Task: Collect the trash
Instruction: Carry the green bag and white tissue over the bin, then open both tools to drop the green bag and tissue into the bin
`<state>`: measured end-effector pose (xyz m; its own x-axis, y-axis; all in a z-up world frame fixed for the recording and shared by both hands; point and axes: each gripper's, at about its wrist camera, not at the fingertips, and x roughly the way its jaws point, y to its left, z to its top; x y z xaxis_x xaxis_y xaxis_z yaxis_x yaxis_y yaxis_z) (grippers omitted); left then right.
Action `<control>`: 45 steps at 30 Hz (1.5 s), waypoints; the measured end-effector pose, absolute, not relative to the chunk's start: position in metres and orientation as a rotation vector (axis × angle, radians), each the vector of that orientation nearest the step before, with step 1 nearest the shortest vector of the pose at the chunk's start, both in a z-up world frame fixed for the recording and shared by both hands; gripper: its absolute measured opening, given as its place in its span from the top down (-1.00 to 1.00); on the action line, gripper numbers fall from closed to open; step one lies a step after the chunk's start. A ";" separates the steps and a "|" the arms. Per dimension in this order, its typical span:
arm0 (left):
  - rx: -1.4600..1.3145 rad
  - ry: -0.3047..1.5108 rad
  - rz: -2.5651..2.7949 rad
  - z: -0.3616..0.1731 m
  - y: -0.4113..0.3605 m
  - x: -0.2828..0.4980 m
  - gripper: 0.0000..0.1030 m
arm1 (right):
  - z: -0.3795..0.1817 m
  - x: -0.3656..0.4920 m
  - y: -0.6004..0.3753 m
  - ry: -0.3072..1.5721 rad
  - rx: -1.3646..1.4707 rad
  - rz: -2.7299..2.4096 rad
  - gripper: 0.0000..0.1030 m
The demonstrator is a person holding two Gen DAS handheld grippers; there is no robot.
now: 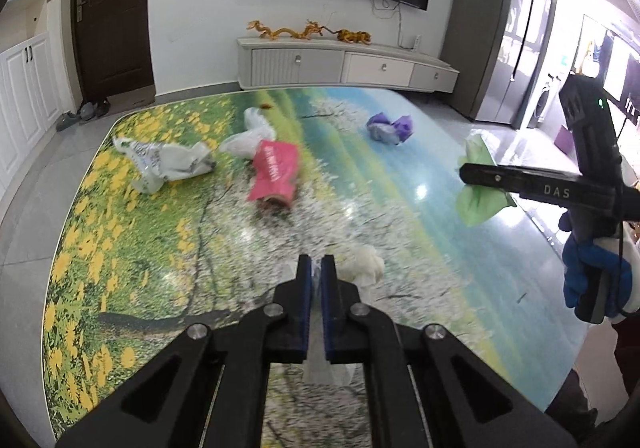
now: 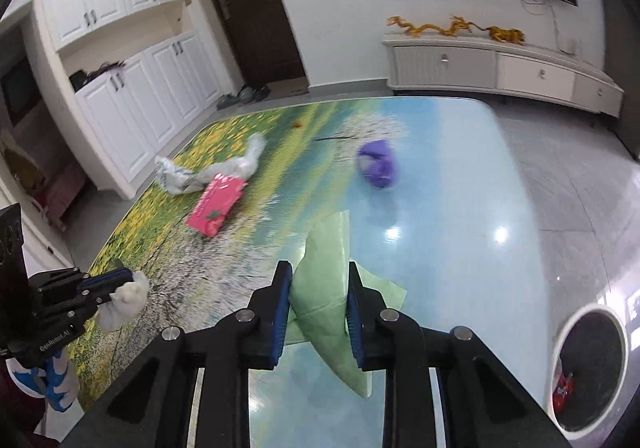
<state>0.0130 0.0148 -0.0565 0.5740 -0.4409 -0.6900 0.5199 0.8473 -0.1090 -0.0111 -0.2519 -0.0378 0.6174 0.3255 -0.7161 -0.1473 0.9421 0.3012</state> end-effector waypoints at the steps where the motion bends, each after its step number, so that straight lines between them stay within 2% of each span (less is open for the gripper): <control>1: 0.116 0.775 -0.578 -0.053 0.008 0.012 0.92 | -0.036 -0.017 -0.263 0.856 0.236 0.258 0.54; 11: 0.158 0.778 -0.772 -0.015 -0.099 0.015 0.92 | -0.031 -0.076 -0.394 0.756 0.347 0.032 0.54; 19: 0.263 0.787 -0.947 0.001 -0.258 0.016 0.92 | -0.059 -0.121 -0.506 0.754 0.436 -0.186 0.53; 27: 0.328 0.884 -1.051 -0.034 -0.412 0.015 0.91 | -0.106 -0.136 -0.579 0.810 0.533 -0.322 0.52; 34: 0.344 0.963 -1.080 -0.075 -0.490 0.017 0.88 | -0.139 -0.131 -0.608 0.877 0.551 -0.369 0.43; 36: 0.343 0.988 -1.079 -0.085 -0.505 0.018 0.81 | -0.148 -0.130 -0.613 0.893 0.554 -0.384 0.37; 37: 0.339 1.004 -1.079 -0.089 -0.510 0.021 0.66 | -0.151 -0.129 -0.616 0.900 0.555 -0.391 0.25; 38: 0.335 1.009 -1.074 -0.092 -0.513 0.022 0.37 | -0.155 -0.130 -0.618 0.907 0.555 -0.401 0.08; 40: 0.318 1.002 -1.063 -0.093 -0.517 0.025 0.09 | -0.161 -0.132 -0.621 0.920 0.554 -0.415 0.04; 45: 0.306 0.975 -1.061 -0.082 -0.506 0.028 0.09 | -0.162 -0.141 -0.622 0.935 0.550 -0.431 0.04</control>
<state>0.0277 -0.5062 -0.0824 0.1367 -0.5923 -0.7940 0.8408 0.4932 -0.2232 -0.1408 -0.6220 -0.1617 0.5273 -0.1108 -0.8424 0.5691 0.7822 0.2534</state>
